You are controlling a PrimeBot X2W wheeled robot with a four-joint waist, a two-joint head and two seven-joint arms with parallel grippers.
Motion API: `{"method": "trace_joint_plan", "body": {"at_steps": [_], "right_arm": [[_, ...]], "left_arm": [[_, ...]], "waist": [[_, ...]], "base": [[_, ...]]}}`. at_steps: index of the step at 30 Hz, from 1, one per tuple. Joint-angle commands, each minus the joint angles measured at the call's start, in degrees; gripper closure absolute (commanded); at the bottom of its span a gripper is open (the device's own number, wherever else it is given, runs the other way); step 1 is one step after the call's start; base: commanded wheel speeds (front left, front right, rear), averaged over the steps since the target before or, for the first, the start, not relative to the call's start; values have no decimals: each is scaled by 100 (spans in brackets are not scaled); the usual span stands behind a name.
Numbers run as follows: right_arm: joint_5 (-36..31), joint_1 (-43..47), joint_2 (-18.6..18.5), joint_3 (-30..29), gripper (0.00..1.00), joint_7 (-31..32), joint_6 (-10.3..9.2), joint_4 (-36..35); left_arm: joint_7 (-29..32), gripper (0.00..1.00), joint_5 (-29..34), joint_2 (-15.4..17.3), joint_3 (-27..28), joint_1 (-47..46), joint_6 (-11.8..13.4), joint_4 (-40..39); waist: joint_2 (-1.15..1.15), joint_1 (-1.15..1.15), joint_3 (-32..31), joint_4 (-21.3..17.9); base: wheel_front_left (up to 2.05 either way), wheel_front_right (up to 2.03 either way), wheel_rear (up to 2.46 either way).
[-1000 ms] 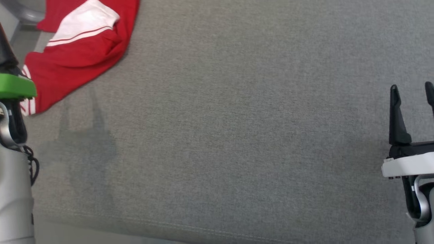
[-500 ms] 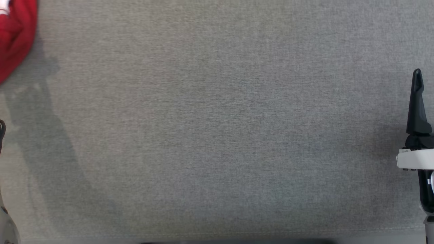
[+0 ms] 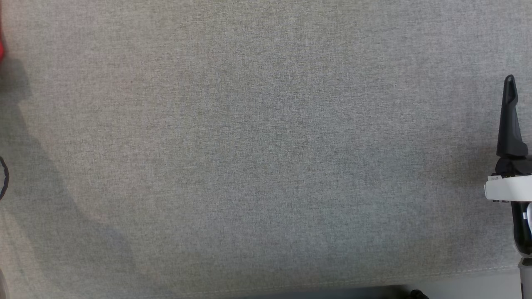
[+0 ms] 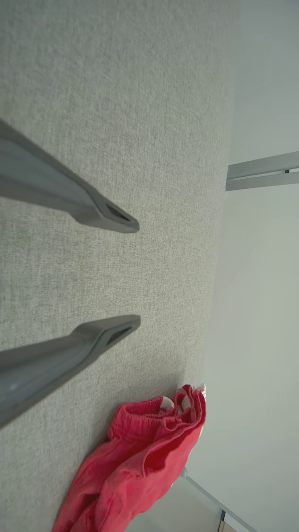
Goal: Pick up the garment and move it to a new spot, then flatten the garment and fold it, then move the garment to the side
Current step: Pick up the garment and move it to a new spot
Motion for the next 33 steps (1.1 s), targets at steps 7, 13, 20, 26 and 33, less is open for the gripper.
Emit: {"method": "trace_joint_plan", "body": {"at_steps": [7,13,20,26,33], "right_arm": [[-15,-39,86,99,0,-51,-6,149],[73,-59,198,290,0,-196,-6,487],[158,-45,387,441,0,-407,-6,950],[227,-7,541,484,0,-555,-6,1306],[305,-13,705,596,0,-653,-6,1633]], "left_arm": [[-605,100,-1,15,-143,170,10,114],[-1312,100,183,102,-352,5,8,-174],[-1692,100,428,183,-736,-231,8,-853],[-1597,100,557,186,-1175,-454,8,-1791],[-1123,100,536,7,-1693,-458,8,-3340]], "waist": [[0,0,-253,28],[0,0,-737,34],[0,0,-1252,-58],[0,0,-1639,-326],[0,0,-1909,-896]], "base": [[0,0,0],[0,0,0],[0,0,0],[0,0,0],[0,0,0]]}}
